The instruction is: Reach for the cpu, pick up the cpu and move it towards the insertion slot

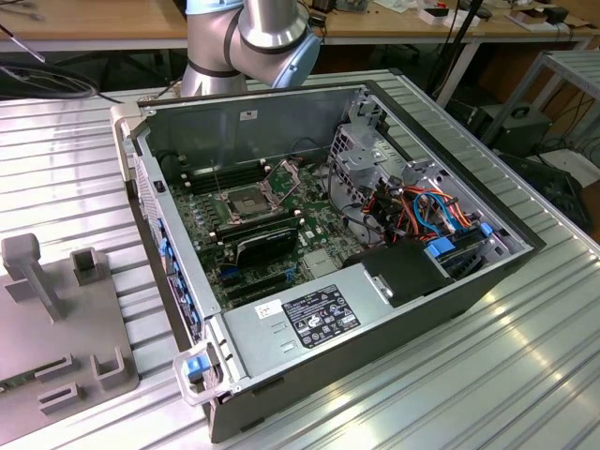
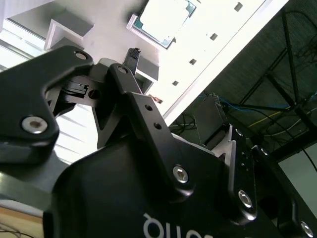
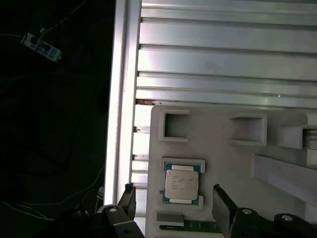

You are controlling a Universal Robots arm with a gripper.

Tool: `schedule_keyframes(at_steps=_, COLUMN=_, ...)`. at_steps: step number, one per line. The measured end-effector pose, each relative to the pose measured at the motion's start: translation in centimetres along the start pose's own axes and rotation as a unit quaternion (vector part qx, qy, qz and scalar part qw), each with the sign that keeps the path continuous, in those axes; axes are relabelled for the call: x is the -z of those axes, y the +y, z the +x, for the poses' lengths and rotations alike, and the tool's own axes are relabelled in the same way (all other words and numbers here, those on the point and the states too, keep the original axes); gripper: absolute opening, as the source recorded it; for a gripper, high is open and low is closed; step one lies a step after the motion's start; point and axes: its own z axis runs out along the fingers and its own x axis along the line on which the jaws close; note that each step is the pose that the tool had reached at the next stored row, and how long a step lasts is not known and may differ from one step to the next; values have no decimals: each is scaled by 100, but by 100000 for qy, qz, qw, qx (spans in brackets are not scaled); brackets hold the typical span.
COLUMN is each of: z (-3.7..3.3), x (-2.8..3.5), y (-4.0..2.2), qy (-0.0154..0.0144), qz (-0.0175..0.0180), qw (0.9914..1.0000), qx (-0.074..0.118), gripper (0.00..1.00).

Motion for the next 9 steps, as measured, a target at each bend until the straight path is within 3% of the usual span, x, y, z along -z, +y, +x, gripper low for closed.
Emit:
schedule_keyframes(at_steps=3, z=-1, x=-28, y=-8, qy=-21, qz=-13, qw=100000, qx=55, gripper=72)
schedule_keyframes(at_steps=4, z=2, x=-195, y=-63, qy=171, qz=-10, qw=99997, qx=747, gripper=72)
schedule_keyframes(at_steps=5, z=-58, x=-359, y=-101, qy=161, qz=-12, qw=99997, qx=738, gripper=72)
schedule_keyframes(at_steps=6, z=-59, x=-457, y=-106, qy=168, qz=-9, qw=99997, qx=745, gripper=72)
schedule_keyframes(at_steps=7, z=-59, x=-519, y=-108, qy=170, qz=-8, qw=99997, qx=741, gripper=72)
schedule_keyframes(at_steps=9, z=-61, x=-583, y=-111, qy=186, qz=-11, qw=99998, qx=654, gripper=72)
